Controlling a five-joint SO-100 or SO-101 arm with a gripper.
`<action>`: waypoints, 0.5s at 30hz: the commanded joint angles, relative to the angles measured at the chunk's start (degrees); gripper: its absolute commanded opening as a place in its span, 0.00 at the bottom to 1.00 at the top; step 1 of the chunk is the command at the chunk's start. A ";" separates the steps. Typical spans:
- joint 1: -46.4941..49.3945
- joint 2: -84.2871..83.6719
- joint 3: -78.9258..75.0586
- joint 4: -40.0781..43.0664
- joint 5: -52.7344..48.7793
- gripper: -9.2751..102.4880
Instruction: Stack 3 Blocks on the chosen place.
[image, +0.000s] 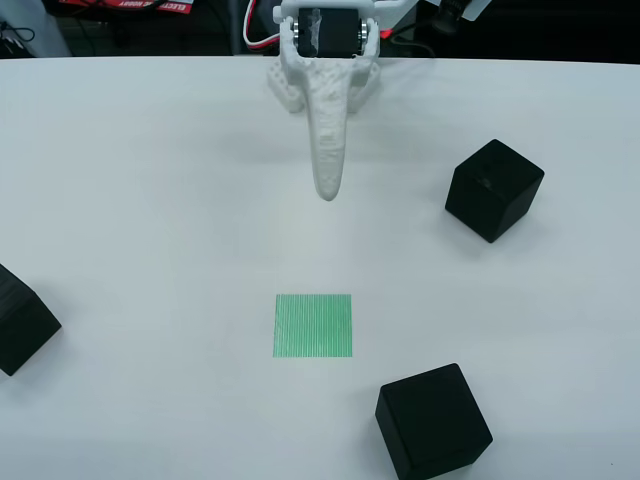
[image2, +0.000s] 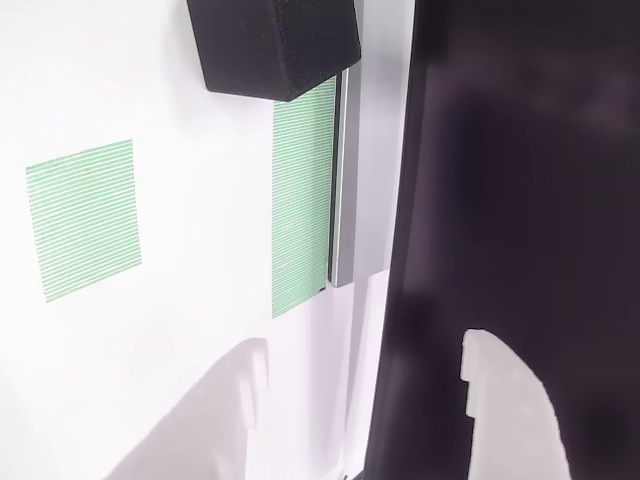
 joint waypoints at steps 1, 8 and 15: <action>-0.09 -7.73 -8.88 2.46 -0.35 0.36; -1.58 -23.91 -24.52 11.16 -0.88 0.37; -3.60 -36.30 -39.55 19.86 -0.88 0.41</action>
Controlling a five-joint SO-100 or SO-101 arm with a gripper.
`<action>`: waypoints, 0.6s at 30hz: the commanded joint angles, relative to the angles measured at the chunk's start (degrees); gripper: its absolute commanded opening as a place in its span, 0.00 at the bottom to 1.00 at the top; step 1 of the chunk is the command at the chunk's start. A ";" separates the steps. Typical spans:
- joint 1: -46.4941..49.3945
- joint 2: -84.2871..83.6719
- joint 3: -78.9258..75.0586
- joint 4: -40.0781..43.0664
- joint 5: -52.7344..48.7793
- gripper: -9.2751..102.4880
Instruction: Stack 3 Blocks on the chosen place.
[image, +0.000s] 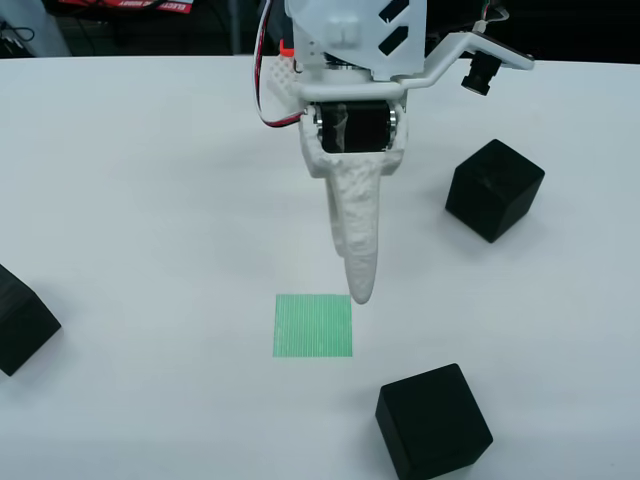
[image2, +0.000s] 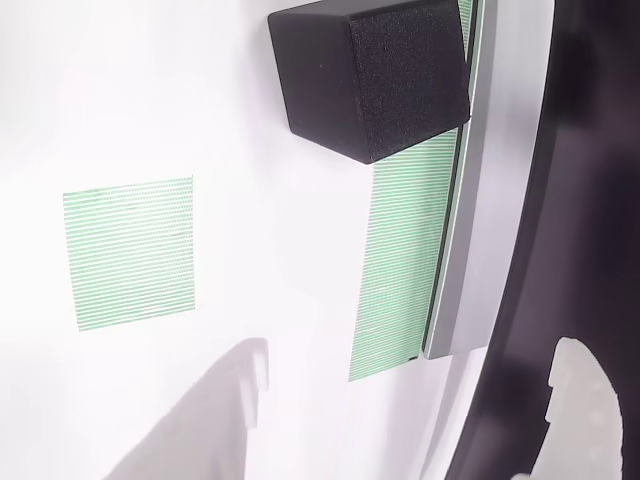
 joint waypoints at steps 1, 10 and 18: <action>-1.23 -4.13 -8.61 3.52 -0.44 0.41; -3.69 -21.80 -26.19 13.89 -0.44 0.42; -4.31 -31.03 -34.98 15.56 -0.53 0.42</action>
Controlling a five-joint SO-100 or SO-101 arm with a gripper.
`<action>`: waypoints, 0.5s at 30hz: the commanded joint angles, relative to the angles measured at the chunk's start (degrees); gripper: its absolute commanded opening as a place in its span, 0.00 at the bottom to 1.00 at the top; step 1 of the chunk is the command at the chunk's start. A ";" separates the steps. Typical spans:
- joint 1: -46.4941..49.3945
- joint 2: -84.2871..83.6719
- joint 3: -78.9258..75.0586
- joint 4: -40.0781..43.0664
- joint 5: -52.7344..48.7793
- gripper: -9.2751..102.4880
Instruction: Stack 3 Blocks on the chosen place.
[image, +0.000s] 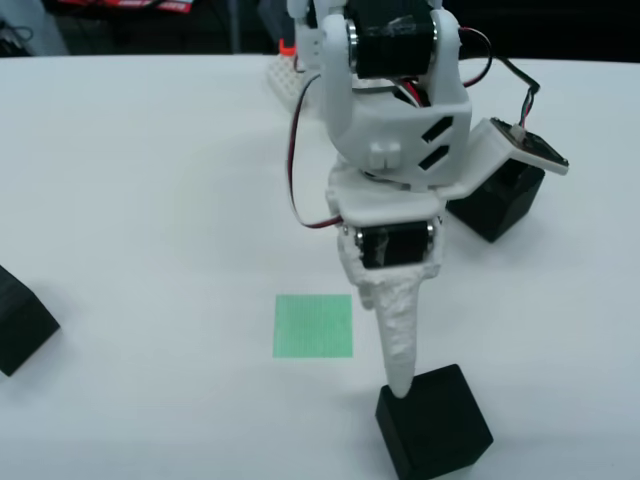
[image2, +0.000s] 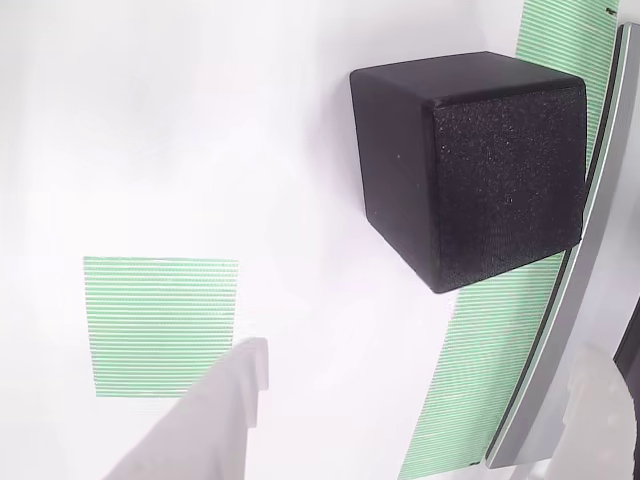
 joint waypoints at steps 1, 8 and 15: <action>-0.53 -2.37 -6.86 0.97 -0.35 0.43; -1.14 -8.26 -13.36 -0.09 -0.88 0.43; -3.25 -13.45 -14.68 -0.62 -0.88 0.43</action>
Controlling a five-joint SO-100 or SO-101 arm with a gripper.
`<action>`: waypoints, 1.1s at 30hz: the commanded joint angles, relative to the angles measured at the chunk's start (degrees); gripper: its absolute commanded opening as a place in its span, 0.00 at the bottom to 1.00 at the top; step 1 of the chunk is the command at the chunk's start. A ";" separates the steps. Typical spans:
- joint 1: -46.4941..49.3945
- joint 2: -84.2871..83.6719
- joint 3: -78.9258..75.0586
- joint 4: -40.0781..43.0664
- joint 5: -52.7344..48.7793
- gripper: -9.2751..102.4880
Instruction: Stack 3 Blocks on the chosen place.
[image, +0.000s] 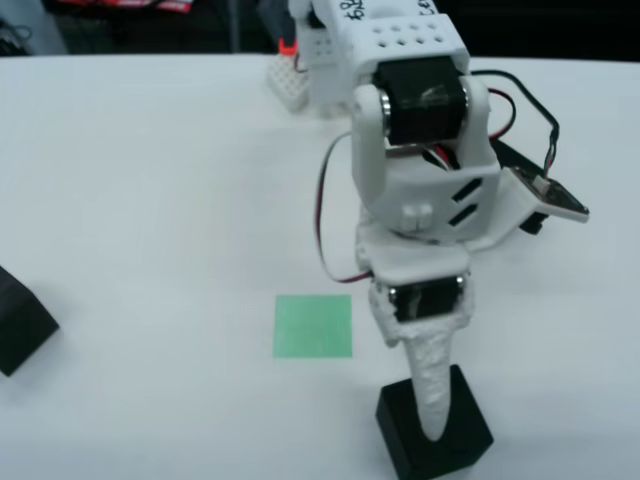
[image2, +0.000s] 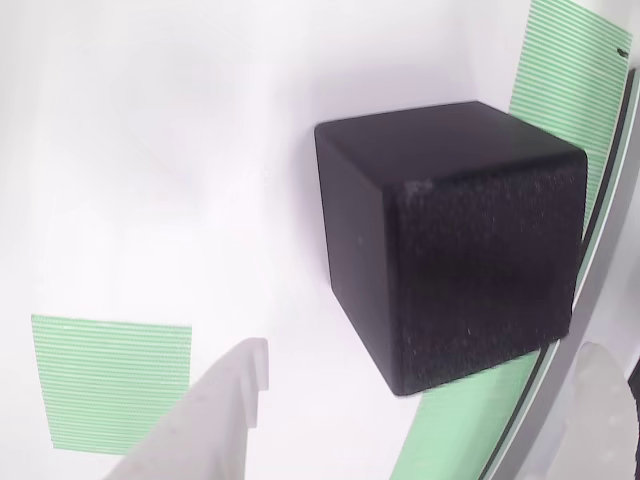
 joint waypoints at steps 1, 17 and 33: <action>-0.62 -0.79 -2.64 -1.32 -0.26 0.43; -0.35 -7.65 -8.00 -4.83 -0.53 0.43; -0.70 -6.50 -4.04 -5.45 -1.32 0.33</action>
